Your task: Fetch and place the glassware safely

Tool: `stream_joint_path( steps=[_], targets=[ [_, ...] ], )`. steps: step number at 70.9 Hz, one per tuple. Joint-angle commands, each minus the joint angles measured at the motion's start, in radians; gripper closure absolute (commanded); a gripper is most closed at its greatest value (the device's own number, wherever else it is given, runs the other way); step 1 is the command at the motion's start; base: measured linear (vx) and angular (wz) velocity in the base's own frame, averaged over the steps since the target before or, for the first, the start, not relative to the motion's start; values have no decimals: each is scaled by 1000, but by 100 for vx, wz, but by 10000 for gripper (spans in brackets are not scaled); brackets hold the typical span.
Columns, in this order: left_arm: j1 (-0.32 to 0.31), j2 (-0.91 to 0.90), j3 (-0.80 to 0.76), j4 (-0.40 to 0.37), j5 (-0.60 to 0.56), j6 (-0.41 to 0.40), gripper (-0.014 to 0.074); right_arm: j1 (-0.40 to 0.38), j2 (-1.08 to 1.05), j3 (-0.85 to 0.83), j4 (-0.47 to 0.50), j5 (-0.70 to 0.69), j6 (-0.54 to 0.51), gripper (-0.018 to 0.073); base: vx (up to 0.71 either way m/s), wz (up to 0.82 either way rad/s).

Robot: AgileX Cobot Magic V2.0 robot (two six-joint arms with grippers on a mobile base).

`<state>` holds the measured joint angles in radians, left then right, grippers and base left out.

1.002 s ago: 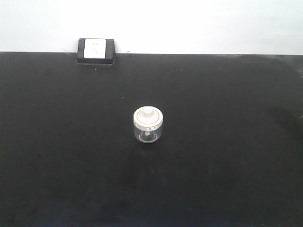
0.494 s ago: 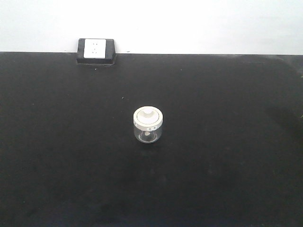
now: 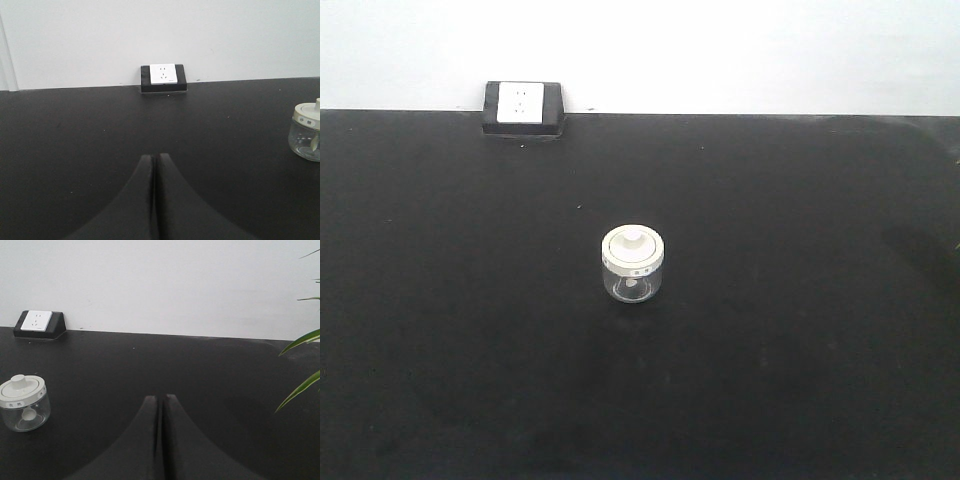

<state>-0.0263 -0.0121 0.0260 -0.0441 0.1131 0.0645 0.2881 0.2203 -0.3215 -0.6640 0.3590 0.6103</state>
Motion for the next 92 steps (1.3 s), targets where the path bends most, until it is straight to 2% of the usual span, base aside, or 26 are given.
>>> stream_joint_path(
  steps=[1, 64, 70, 81, 92],
  targets=[
    [0, -12, 30, -10, -68, -7, 603, -5, 9, -27, -25, -60, 1, 563, 0, 0],
    [0, -12, 30, -10, -68, -6, 603, -5, 7, -27, -5, -64, -9, 563, 0, 0],
    [0, -12, 30, -10, -68, -6, 603, -5, 7, -27, 38, -64, -67, 563, 0, 0],
    [0, -12, 30, -10, -68, -6, 603, -14, 12, -27, 171, -63, -268, 563, 0, 0],
    [0, -12, 30, -10, -68, -6, 603, -127, 14, -27, 295, -65, -348, 563, 0, 0]
  ],
)
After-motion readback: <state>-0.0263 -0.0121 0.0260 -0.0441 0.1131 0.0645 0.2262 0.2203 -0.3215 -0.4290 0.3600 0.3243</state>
